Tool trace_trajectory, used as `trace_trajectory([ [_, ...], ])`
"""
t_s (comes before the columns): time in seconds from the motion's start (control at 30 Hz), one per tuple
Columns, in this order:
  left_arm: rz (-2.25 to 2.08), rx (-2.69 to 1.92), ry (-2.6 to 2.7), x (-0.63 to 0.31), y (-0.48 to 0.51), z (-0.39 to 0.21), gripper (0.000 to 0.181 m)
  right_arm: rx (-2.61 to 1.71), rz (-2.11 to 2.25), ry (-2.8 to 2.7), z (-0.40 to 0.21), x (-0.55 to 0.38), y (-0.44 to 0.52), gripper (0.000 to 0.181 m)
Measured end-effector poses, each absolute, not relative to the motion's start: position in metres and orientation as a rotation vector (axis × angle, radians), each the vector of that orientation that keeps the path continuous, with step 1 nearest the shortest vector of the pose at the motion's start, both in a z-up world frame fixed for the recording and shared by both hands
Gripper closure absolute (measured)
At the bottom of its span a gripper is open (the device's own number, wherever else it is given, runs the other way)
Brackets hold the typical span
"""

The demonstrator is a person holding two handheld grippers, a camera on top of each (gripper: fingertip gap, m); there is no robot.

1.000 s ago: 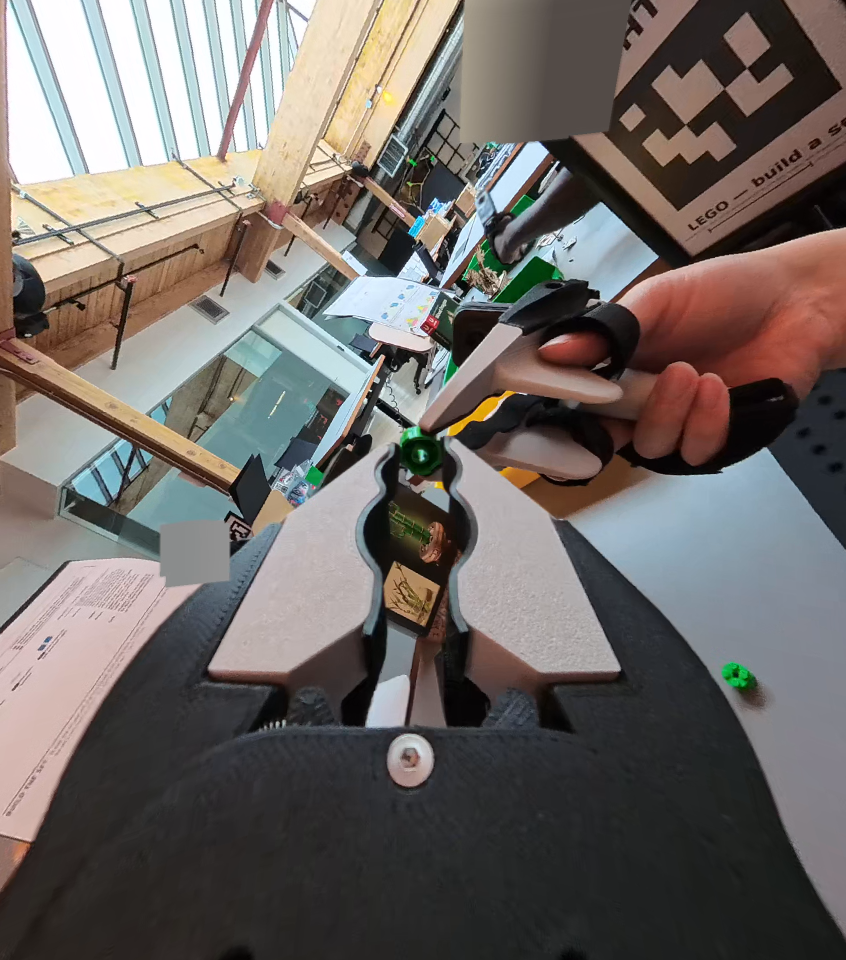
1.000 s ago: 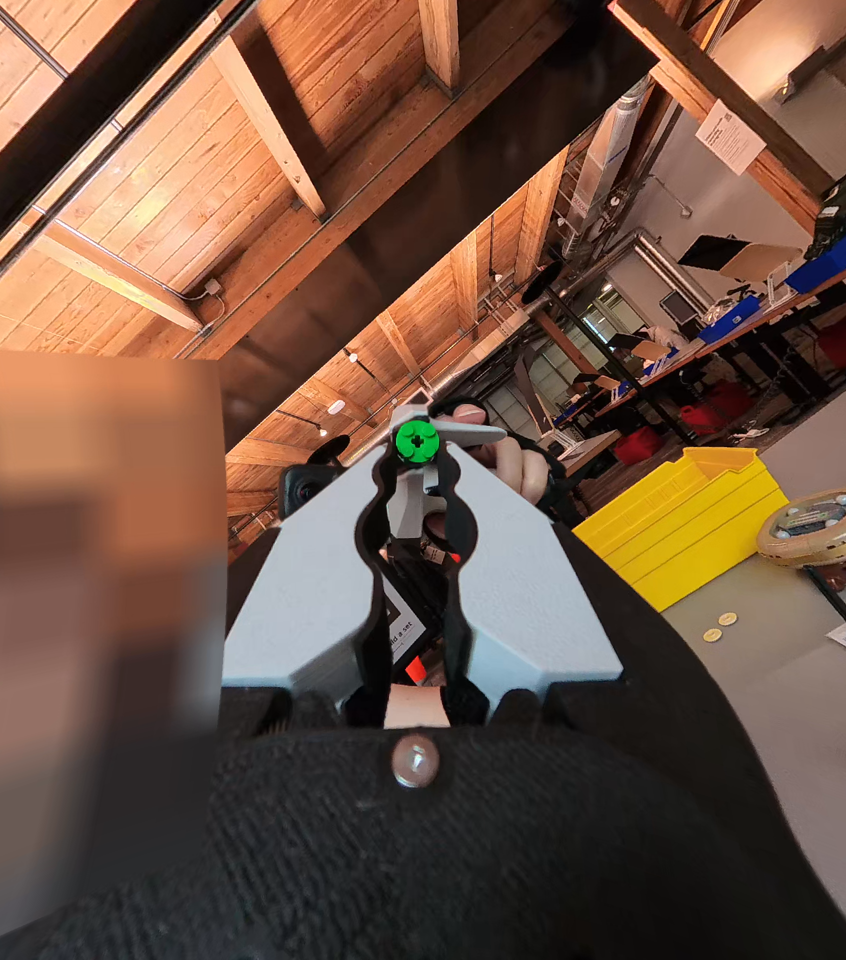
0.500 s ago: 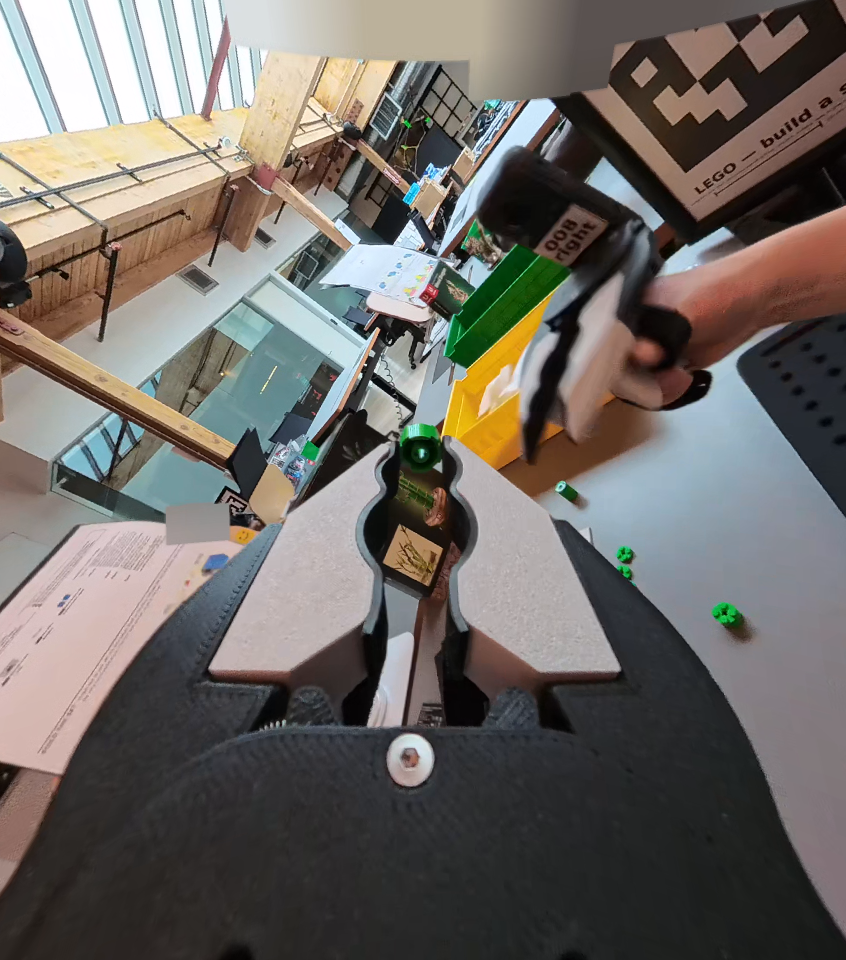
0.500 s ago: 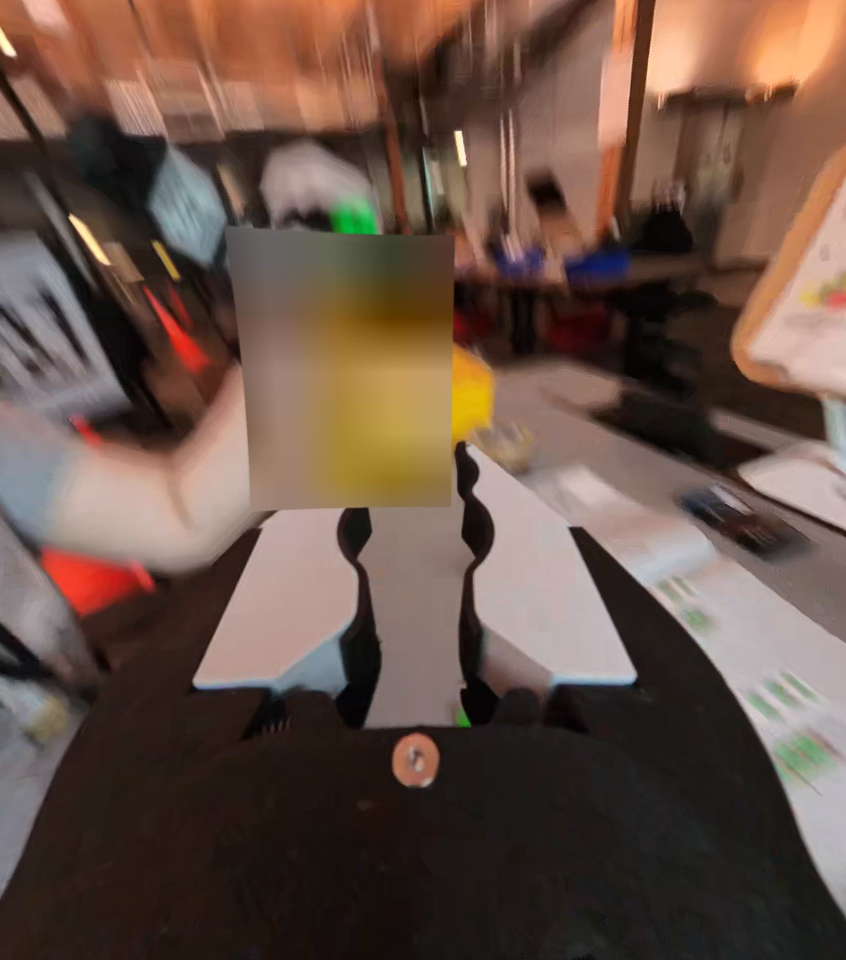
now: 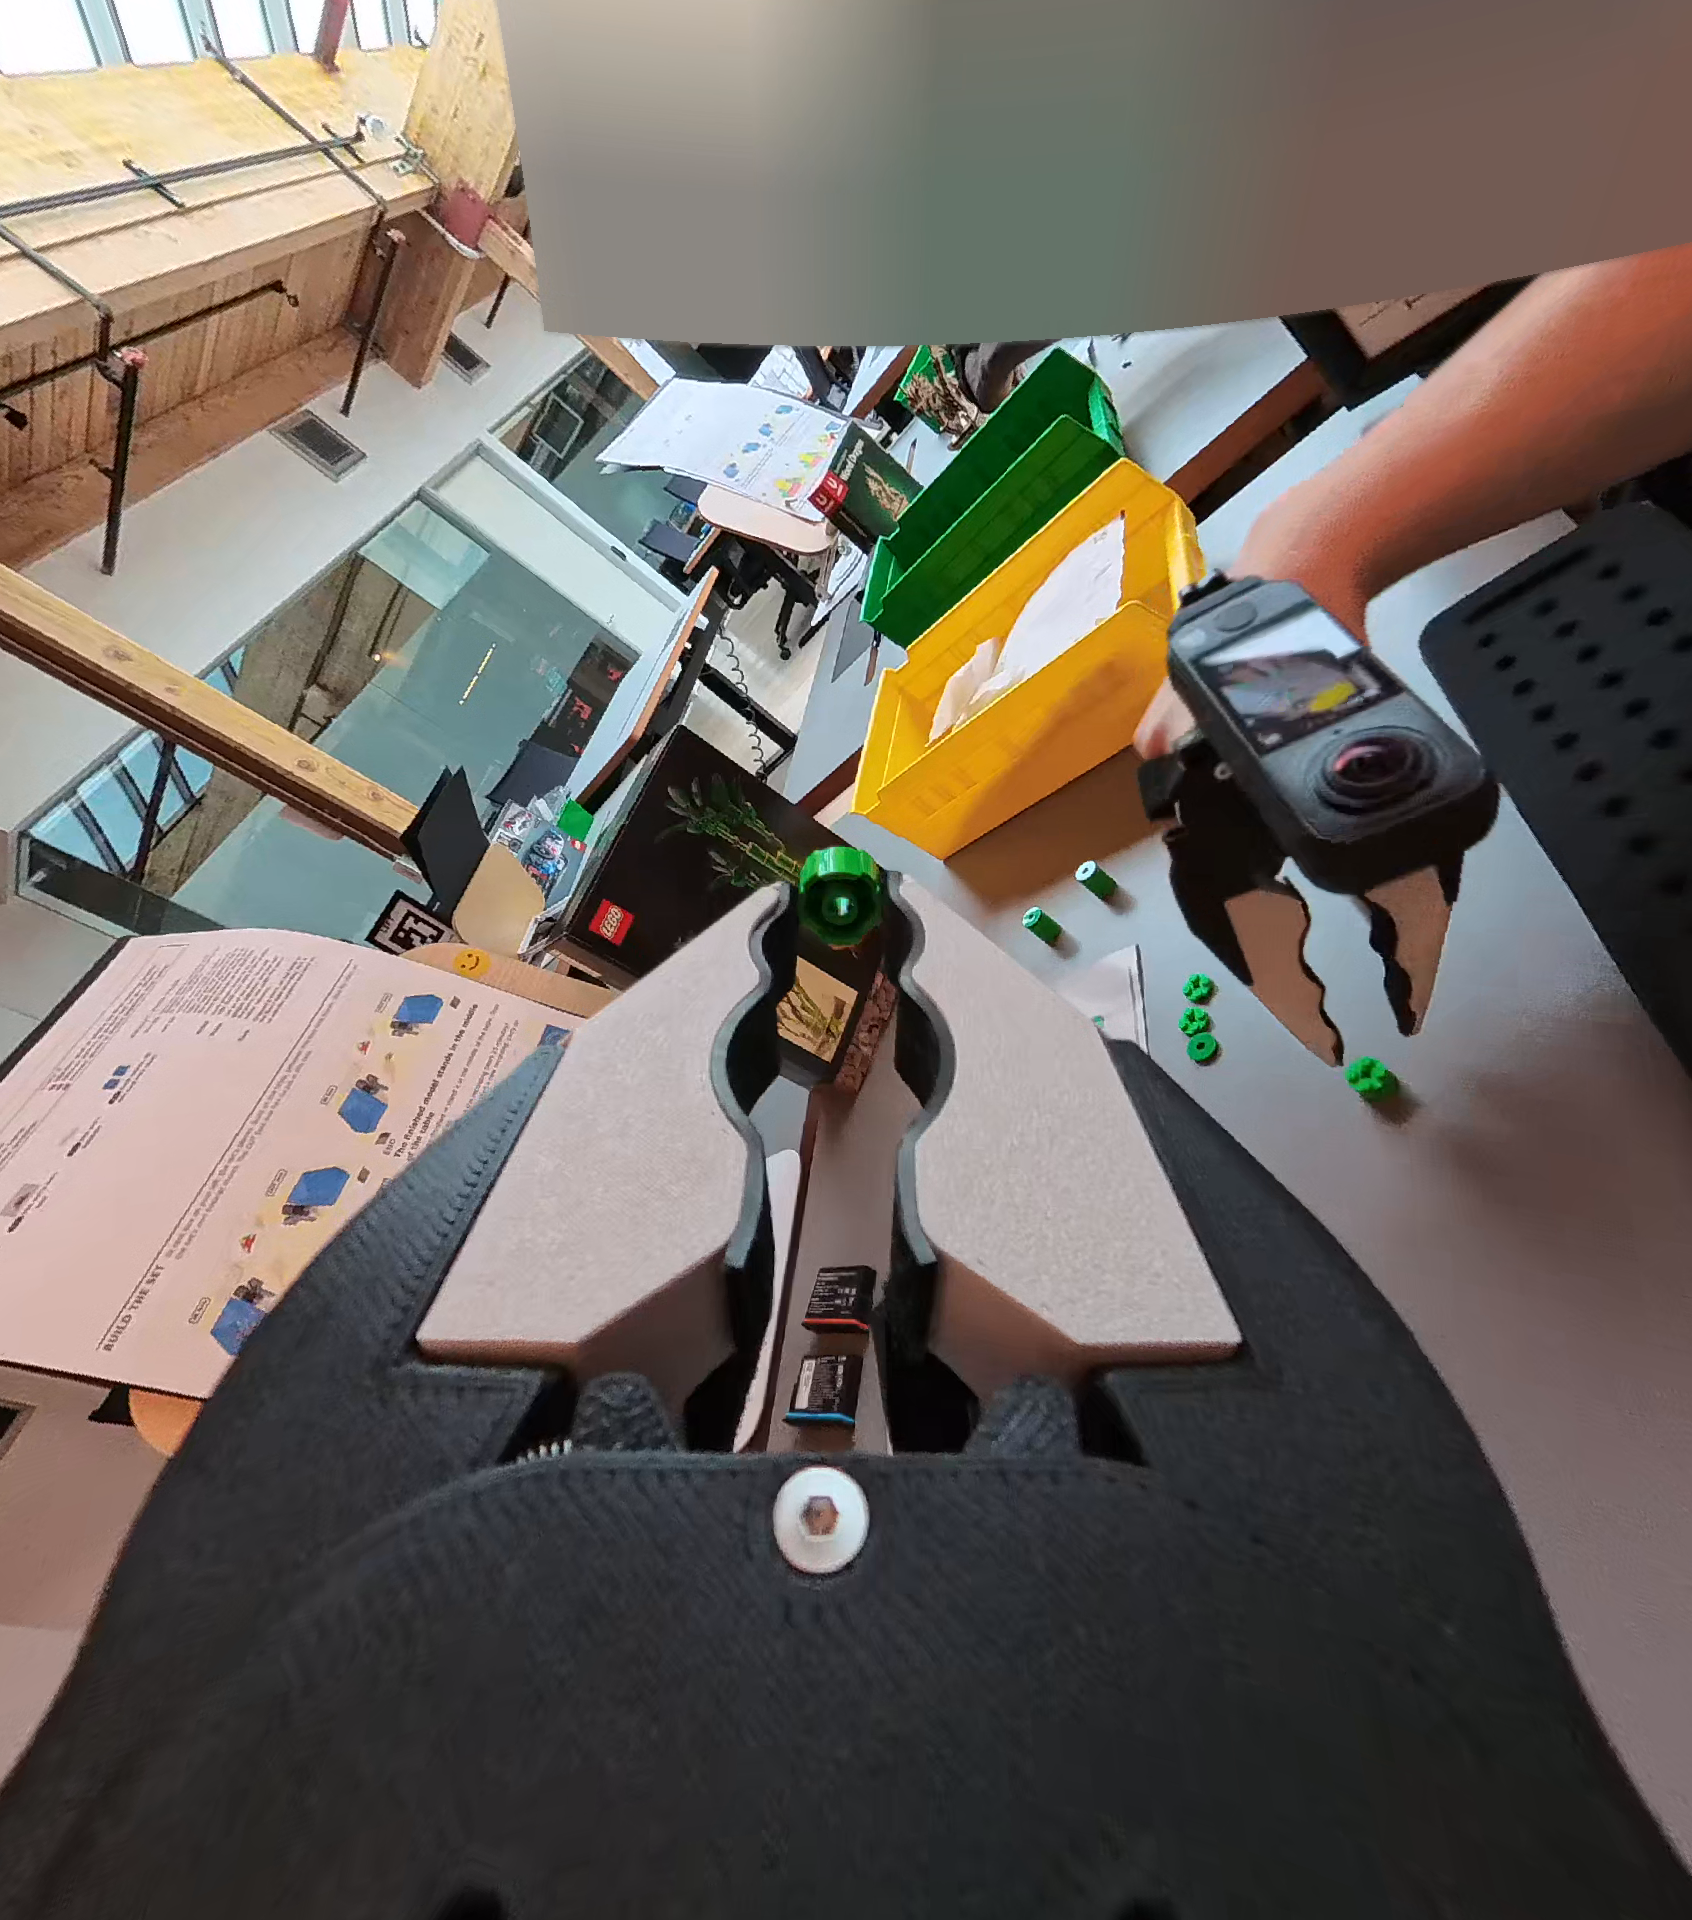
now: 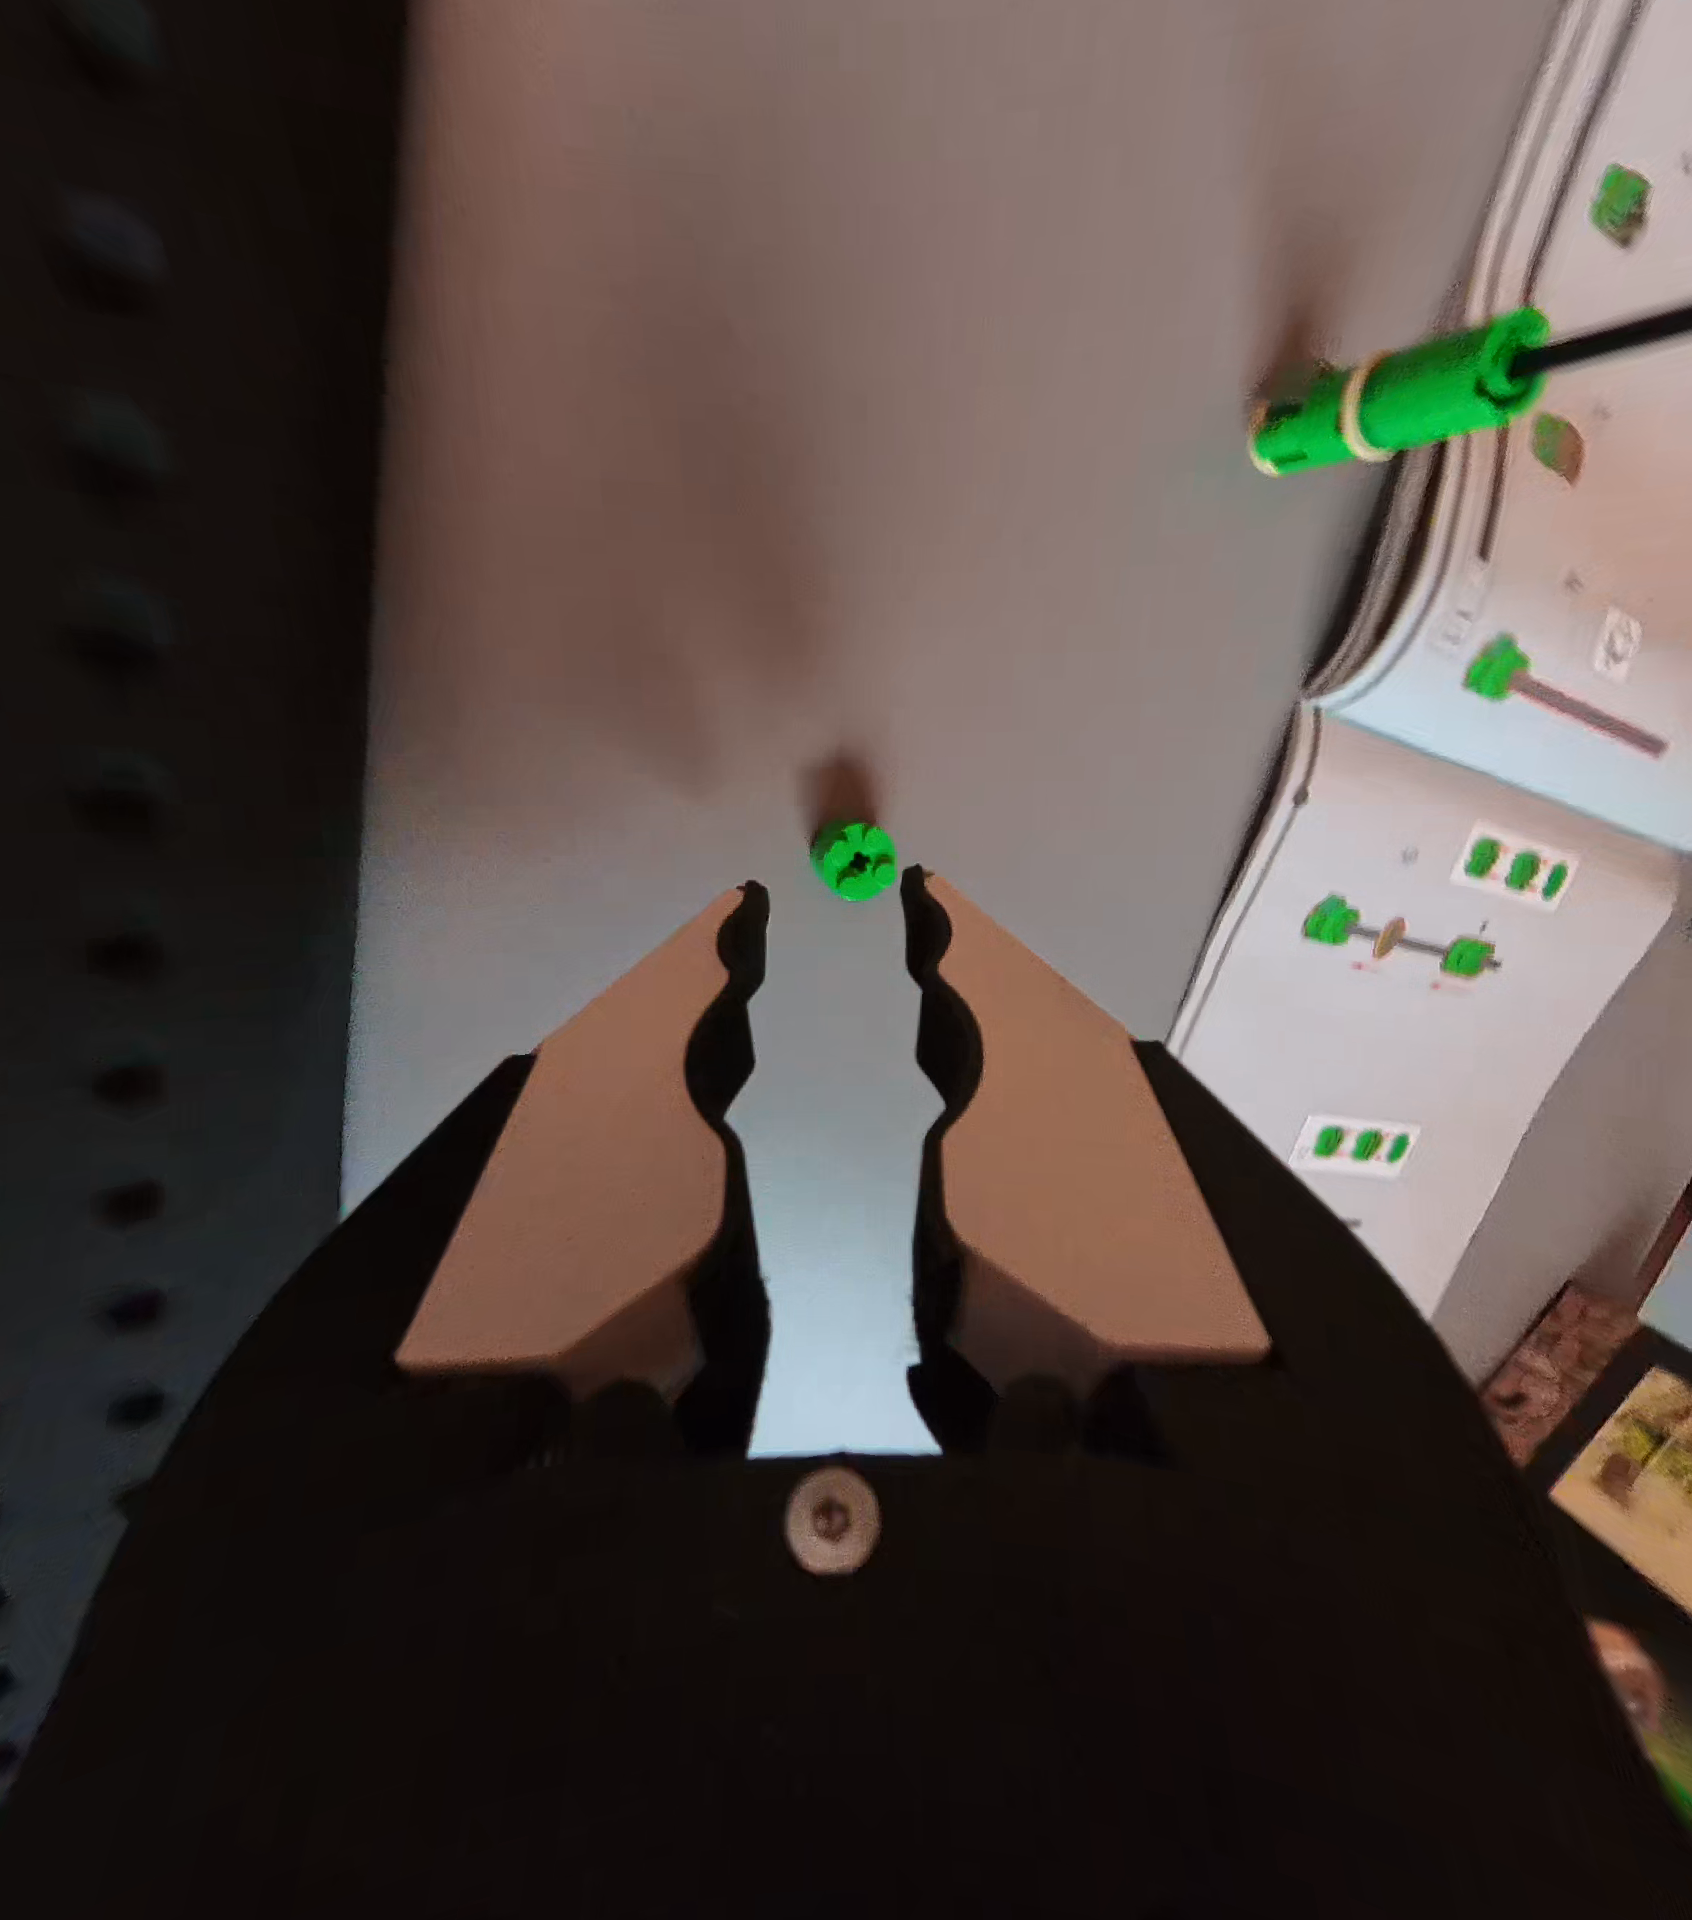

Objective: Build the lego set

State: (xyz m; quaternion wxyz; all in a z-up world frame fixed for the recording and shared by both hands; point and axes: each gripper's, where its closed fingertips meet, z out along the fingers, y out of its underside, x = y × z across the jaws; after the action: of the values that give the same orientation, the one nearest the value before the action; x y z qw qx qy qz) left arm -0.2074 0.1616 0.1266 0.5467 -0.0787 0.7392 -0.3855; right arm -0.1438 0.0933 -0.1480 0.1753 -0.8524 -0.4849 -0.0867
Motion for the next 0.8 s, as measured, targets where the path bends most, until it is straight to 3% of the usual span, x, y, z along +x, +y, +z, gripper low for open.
trace_trajectory([
  [0.33, -0.899, -0.218, 1.786, -0.204, 0.165, 0.12, 0.169, -2.454, -0.189, -1.636, -0.158, -0.139, 0.102, 0.15],
  [0.57, -0.877, -0.225, 1.826, -0.197, 0.162, 0.112, 0.168, -2.421, -0.153, -1.746, -0.16, -0.145, 0.101, 0.166],
  [0.8, -0.866, -0.243, 1.851, -0.192, 0.164, 0.106, 0.168, -2.415, -0.136, -1.746, -0.161, -0.143, 0.102, 0.167],
])
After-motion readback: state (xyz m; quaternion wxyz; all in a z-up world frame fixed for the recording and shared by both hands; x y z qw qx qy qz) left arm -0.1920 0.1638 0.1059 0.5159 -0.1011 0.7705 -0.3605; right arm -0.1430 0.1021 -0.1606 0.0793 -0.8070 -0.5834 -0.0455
